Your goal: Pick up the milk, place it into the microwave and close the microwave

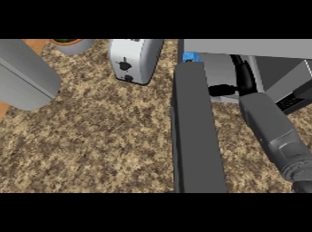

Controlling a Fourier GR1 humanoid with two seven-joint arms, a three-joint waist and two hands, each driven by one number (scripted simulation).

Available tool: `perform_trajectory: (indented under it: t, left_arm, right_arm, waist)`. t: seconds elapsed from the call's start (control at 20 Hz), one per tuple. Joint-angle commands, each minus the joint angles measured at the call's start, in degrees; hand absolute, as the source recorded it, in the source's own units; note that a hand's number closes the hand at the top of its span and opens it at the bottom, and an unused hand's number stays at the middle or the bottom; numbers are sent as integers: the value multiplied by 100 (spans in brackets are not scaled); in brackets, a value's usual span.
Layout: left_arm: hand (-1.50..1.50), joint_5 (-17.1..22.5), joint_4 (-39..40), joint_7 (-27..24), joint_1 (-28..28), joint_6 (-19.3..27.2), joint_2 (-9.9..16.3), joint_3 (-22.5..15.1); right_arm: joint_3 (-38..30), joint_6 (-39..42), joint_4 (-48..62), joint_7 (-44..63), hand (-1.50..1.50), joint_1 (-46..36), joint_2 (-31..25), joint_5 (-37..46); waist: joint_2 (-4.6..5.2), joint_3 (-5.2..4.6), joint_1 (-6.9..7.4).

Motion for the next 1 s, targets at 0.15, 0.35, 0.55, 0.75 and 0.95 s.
perform_trajectory:
  t: [0.15,0.35,0.55,0.75,0.95]
  left_arm:
    - [-150,-441,-77,333,-412,166,-112,-342]
    - [-150,-769,-116,559,-495,314,-293,-710]
    - [-150,-734,-523,1274,-822,452,-265,-747]
    - [-150,-917,-284,1058,-855,292,-281,-1019]
    - [-150,-1321,80,1437,-1429,590,-548,-1321]
  right_arm:
    - [-133,909,-37,-391,-150,371,54,-199]
    - [-105,1119,-193,-635,-150,734,92,-230]
    - [27,1289,-416,-675,-150,1028,181,-197]
    - [136,1648,-841,-894,-150,1756,333,-280]
    - [295,1989,-1468,-670,-150,2260,419,-365]
  waist:
    - [-112,-13,-290]
    - [-147,-18,-341]
    - [-167,-20,-400]
    - [-238,-31,-560]
    - [-256,-36,-625]
